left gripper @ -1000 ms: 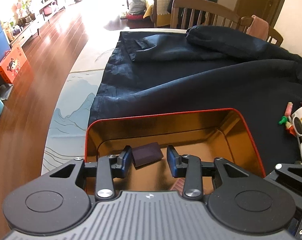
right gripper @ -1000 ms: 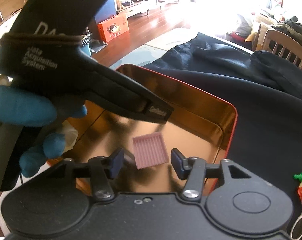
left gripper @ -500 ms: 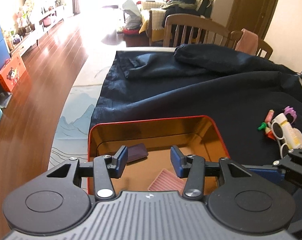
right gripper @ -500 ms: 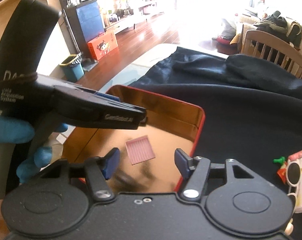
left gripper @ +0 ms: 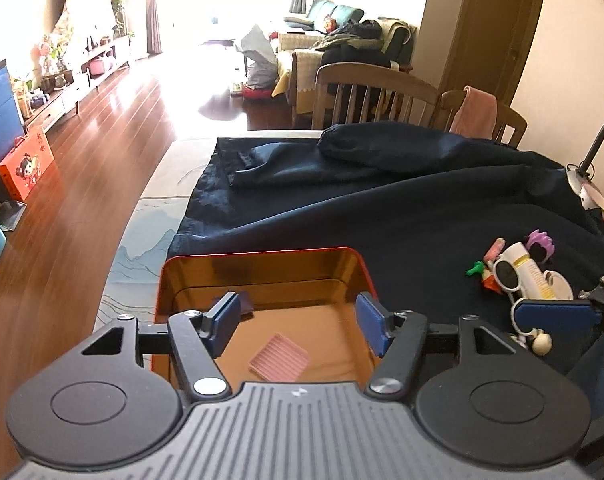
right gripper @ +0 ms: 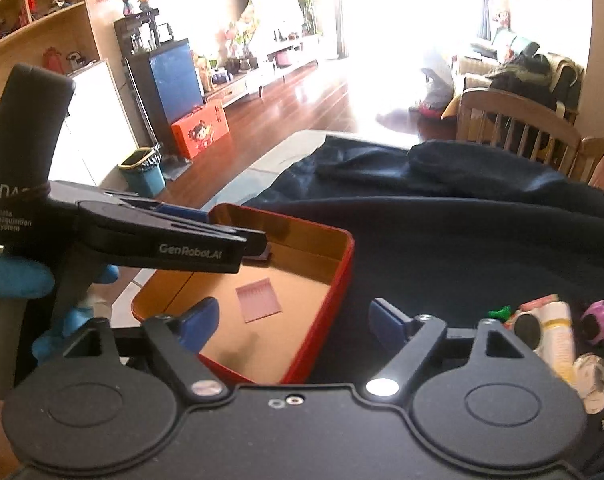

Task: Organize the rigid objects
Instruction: 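Open both grippers to drop the eraser and comb into the tin, then move both tools back toward the remaining items on the cloth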

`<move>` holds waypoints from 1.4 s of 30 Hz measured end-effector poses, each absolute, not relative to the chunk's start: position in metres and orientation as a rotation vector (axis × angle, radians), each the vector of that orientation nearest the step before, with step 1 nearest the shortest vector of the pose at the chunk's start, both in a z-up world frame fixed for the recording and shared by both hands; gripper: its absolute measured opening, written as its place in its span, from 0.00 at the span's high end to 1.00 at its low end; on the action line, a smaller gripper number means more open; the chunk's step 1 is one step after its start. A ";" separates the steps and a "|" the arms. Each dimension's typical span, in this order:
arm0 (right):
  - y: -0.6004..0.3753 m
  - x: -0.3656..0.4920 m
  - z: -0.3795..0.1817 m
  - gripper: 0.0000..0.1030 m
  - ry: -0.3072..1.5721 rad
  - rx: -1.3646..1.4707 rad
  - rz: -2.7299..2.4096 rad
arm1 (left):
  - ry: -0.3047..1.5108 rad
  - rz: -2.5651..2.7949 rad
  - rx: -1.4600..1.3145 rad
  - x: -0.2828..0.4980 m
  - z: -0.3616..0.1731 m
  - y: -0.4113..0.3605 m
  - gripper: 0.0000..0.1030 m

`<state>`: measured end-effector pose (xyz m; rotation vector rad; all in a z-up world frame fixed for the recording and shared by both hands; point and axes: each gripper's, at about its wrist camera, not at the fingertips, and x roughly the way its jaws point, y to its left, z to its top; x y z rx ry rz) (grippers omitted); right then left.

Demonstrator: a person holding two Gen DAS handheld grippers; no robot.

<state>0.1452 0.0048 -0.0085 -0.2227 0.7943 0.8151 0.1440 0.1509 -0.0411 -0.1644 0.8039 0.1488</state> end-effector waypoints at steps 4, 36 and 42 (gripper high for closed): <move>-0.014 0.145 -0.002 0.15 0.778 -0.212 0.815 | 0.790 0.153 -0.167 0.137 -0.034 0.133 0.36; -0.210 0.195 -0.032 0.00 0.801 -0.154 0.662 | 0.793 0.085 -0.162 0.158 -0.054 -0.016 0.21; -0.240 0.215 -0.050 0.00 0.823 -0.151 0.577 | 0.855 0.032 -0.190 0.175 -0.081 -0.035 0.21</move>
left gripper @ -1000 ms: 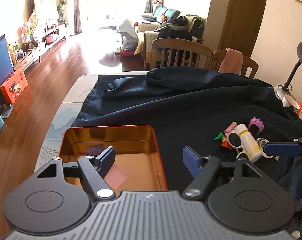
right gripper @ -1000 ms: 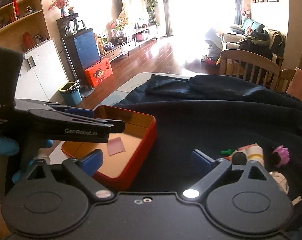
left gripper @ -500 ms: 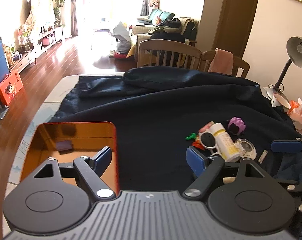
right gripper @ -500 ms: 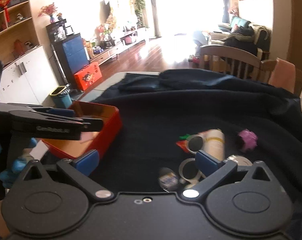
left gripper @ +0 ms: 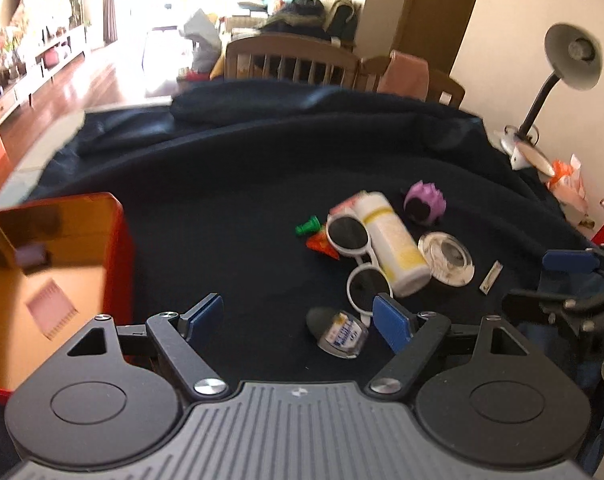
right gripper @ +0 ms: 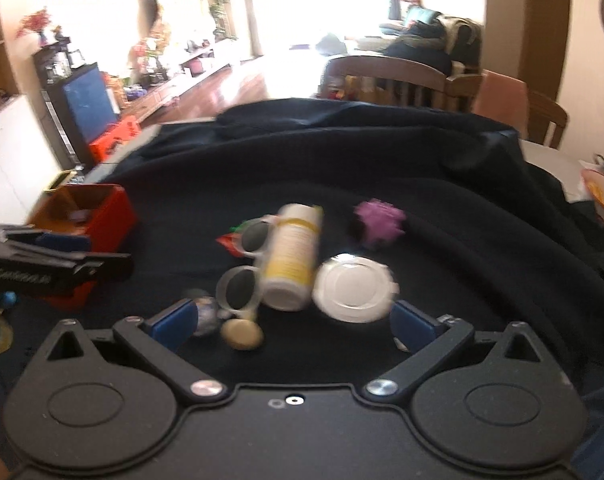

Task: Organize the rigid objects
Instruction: 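Move both tools back toward the remaining items on the cloth, then grasp the small glass bottle with the left gripper while the right grasps the nail clipper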

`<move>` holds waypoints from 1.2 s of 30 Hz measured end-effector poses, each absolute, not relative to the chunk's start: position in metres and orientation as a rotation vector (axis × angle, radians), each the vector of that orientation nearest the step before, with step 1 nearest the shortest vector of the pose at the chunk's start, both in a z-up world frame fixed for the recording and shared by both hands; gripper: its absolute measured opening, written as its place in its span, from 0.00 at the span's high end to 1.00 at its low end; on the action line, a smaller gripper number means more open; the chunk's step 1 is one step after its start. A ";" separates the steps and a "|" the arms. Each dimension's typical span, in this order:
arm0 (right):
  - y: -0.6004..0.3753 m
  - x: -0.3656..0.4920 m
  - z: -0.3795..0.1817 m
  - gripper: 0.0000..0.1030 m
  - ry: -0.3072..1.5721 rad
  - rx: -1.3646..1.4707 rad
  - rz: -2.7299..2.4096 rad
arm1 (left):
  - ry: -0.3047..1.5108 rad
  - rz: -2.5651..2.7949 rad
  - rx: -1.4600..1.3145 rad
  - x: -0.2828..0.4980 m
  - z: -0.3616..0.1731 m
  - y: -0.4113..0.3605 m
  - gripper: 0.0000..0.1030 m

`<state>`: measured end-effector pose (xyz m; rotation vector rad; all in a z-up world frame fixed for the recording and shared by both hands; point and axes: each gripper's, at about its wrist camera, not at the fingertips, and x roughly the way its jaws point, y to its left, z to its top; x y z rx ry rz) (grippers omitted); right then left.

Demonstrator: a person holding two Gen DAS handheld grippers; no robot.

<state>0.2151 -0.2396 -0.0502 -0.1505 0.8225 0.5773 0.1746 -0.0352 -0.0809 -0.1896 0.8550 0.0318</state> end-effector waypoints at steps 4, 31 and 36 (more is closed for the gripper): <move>-0.256 0.230 -0.064 0.02 0.847 -0.143 0.519 | 0.885 0.027 -0.191 0.186 -0.096 -0.043 0.21; -0.288 0.297 -0.120 0.45 1.025 0.013 0.205 | 0.958 -0.044 -0.035 0.217 -0.157 -0.077 0.21; -0.284 0.296 -0.122 0.56 1.029 -0.013 0.188 | 0.945 -0.062 0.006 0.216 -0.158 -0.081 0.23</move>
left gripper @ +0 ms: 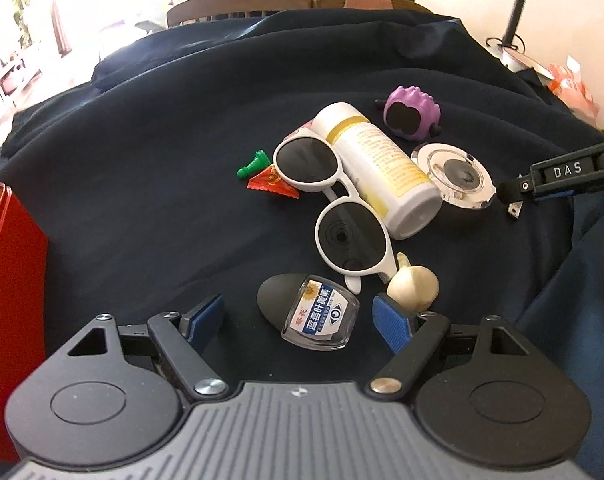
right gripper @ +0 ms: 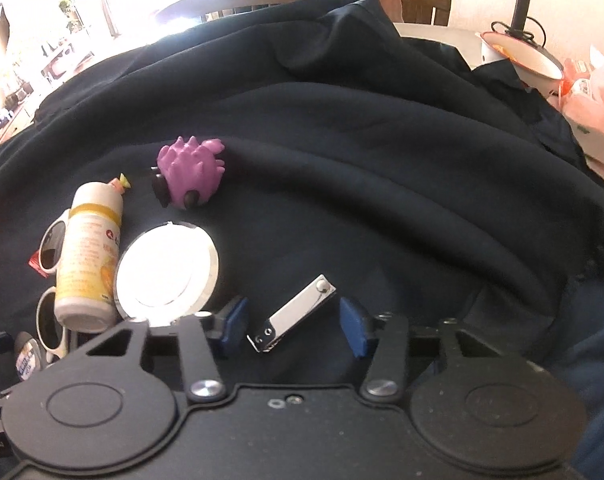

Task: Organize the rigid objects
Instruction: 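Grasp the small glass bottle with the left gripper while the right grasps the nail clipper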

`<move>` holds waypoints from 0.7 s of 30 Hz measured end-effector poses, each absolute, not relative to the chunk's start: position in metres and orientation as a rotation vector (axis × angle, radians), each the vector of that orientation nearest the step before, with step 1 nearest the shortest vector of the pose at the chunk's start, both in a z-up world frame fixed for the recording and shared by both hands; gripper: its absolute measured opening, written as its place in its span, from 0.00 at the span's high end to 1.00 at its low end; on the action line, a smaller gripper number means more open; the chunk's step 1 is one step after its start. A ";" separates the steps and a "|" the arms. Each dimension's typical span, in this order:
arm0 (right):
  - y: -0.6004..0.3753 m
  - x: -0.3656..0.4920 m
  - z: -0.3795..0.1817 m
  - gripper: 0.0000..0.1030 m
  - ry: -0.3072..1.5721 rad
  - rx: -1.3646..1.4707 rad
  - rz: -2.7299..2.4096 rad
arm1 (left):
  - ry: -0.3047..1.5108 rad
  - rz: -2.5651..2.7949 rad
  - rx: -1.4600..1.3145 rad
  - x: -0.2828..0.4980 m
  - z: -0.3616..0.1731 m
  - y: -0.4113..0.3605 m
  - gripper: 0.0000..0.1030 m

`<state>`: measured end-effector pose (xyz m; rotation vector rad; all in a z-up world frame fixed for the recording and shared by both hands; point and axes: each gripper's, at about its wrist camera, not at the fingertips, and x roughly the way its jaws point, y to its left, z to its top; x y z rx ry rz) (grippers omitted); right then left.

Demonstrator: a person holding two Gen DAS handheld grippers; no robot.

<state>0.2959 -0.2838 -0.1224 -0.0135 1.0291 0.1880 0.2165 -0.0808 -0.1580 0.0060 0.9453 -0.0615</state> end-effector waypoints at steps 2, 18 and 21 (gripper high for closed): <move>-0.281 0.295 -0.122 0.66 1.024 -0.031 0.183 | 0.940 -0.071 0.013 0.216 -0.157 -0.081 0.28; -0.285 0.285 -0.119 0.90 0.982 -0.072 0.209 | 0.941 -0.076 -0.042 0.216 -0.152 -0.075 0.47; -0.285 0.280 -0.114 0.90 0.968 -0.070 0.215 | 0.941 -0.065 -0.064 0.213 -0.149 -0.072 0.47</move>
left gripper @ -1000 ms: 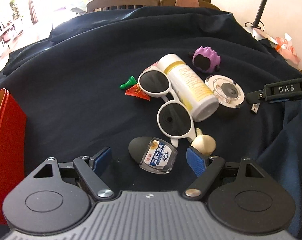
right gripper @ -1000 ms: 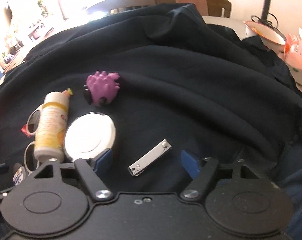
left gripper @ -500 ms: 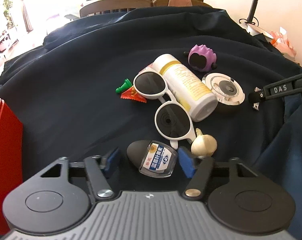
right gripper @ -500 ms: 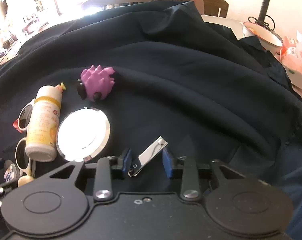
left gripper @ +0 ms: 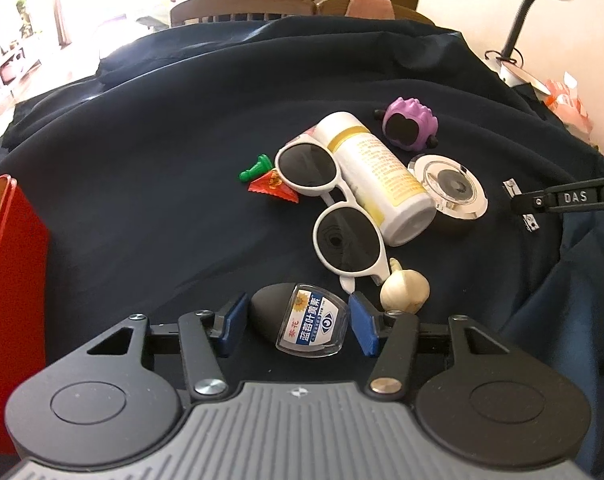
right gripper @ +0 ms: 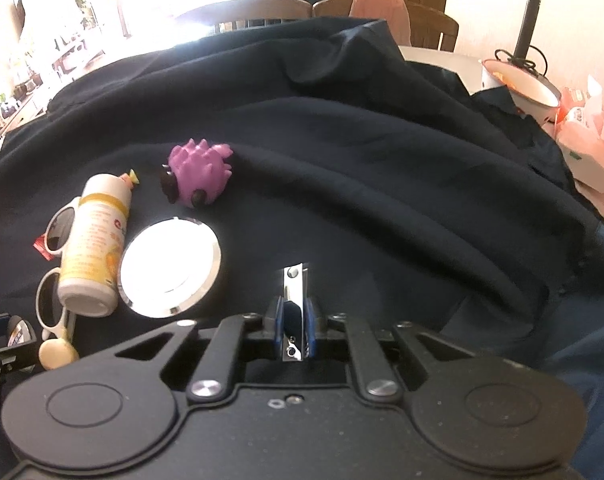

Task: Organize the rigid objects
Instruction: 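Grasp the small glass bottle with the left gripper while the right grasps the nail clipper, then carry the glass bottle and nail clipper over the tin box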

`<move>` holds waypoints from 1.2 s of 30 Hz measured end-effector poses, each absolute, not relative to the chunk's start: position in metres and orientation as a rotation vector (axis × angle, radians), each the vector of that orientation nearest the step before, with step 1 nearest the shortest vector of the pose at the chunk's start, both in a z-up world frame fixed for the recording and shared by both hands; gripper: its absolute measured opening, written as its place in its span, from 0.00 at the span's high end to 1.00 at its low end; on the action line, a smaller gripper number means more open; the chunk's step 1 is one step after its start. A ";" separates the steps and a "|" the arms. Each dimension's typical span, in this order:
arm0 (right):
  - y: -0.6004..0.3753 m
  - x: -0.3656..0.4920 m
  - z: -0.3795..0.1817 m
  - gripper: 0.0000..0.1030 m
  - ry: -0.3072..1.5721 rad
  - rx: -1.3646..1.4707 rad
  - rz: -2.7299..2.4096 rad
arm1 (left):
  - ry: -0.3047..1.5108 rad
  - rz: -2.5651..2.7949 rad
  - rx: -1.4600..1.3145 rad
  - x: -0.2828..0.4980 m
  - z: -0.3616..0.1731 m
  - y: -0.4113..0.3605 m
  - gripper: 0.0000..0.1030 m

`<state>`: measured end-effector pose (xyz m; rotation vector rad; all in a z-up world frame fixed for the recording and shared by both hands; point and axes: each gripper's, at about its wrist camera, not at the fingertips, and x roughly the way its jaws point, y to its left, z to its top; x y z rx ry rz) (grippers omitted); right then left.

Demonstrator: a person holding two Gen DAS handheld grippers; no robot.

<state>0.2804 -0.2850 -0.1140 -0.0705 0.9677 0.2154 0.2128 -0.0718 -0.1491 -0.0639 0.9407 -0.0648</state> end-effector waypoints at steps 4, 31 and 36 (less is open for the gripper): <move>-0.285 0.271 -0.103 0.90 0.954 -0.059 0.241 | 0.934 -0.046 -0.088 0.207 -0.142 -0.066 0.47; -0.179 0.204 0.000 0.90 0.800 -0.066 0.611 | 0.820 0.104 -0.254 0.149 -0.064 0.032 0.47; -0.141 0.194 0.007 0.90 0.789 -0.085 0.674 | 0.808 0.122 -0.275 0.138 -0.057 0.060 0.47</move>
